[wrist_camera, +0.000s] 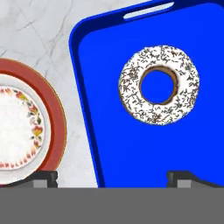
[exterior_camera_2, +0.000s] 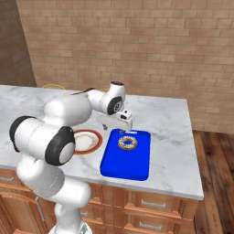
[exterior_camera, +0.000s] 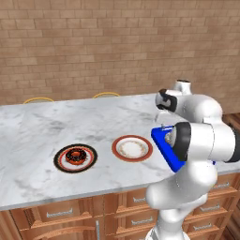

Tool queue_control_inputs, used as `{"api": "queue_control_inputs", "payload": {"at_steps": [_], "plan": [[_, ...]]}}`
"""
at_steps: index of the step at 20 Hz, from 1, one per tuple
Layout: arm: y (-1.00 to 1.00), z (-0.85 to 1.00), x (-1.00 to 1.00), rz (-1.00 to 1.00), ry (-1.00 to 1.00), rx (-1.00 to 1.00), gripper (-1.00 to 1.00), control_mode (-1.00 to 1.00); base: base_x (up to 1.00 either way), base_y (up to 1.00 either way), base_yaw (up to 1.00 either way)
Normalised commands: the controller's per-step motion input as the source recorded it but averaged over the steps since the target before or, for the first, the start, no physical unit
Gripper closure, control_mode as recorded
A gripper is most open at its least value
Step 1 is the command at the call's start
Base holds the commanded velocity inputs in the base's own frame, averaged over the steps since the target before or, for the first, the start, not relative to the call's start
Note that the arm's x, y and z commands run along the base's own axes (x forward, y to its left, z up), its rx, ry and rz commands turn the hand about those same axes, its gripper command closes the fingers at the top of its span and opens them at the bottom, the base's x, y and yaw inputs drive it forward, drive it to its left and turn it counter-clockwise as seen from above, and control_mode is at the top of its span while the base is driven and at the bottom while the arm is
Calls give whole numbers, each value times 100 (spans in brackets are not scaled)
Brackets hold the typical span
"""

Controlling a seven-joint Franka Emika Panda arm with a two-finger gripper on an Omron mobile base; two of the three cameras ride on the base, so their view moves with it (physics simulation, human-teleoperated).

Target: Move the dessert items from the plates to the tray.

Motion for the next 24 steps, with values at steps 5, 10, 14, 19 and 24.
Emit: {"api": "queue_control_inputs", "payload": {"at_steps": [5,10,14,19,24], "plan": [[100,16,-46,0,0,0,-100,-100,0,0,0],[100,10,-24,0,0,0,-100,-100,0,0,0],[100,4,-6,0,0,0,-100,-100,0,0,0],[100,3,0,0,0,0,-100,-100,0,0,0],[99,0,0,5,0,0,-100,-100,0,0,0]]}}
